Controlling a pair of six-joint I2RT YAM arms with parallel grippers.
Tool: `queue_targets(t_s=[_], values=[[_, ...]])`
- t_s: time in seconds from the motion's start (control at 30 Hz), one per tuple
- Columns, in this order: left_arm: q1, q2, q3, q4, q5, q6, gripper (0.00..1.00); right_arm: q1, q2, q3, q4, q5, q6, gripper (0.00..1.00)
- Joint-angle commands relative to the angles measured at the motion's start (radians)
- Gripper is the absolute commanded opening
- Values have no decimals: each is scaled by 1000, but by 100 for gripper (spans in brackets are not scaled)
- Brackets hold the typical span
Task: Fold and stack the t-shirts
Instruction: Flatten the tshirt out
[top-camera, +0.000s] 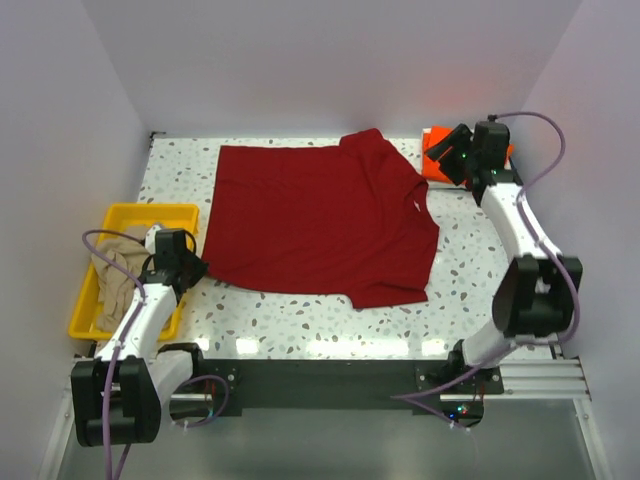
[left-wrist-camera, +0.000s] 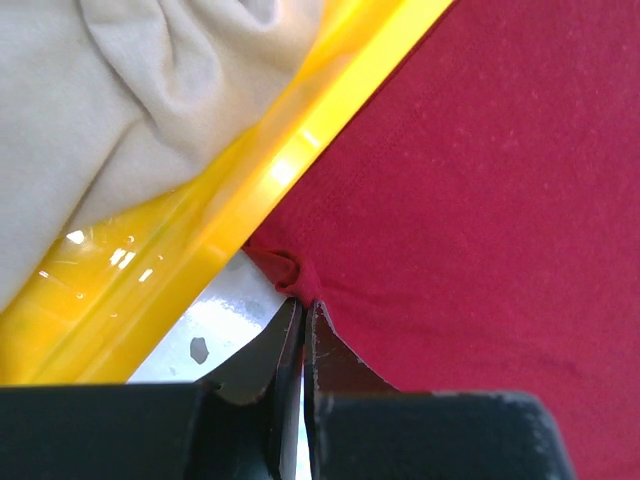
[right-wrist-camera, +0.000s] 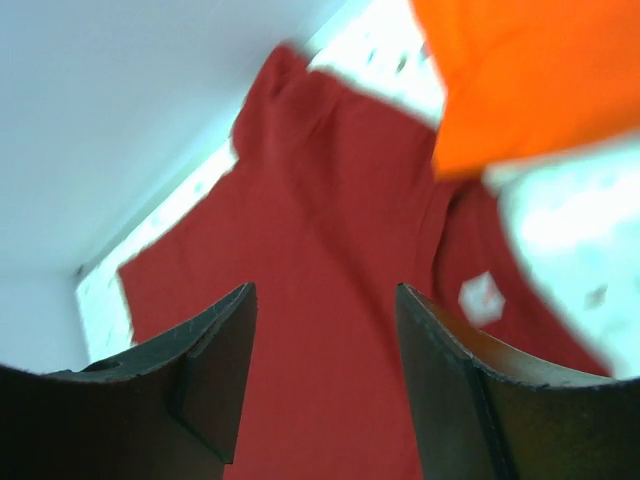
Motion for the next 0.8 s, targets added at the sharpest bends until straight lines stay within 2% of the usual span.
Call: queue_targets(t_s=[0.0,0.07,0.17,0.33,0.4,0.53,0.77], values=[[2,-17,-16,42,-50,-22,7,74,-225,-208,-57,28,-5,61],[2,-17,-25,37,-63,-25,7,116,-375,-321,-54,31,5,62],[2,-34,-37,44,-62,-28,8,136,-497,-534,-125,33,11,62],[2,-54,-54,48,-71,-41,8,136,-745,-704,-290,69,-12,62],[2,-57,-53,47,-79,-44,8,136,-817,-751,-375,85,-18,58],[2,-73,-57,47,-76,-48,8,136,-894,-814,-499,88,-26,51],[2,-96,-64,31,-76,-50,7,136,-942,-902,-513,103,-17,43]])
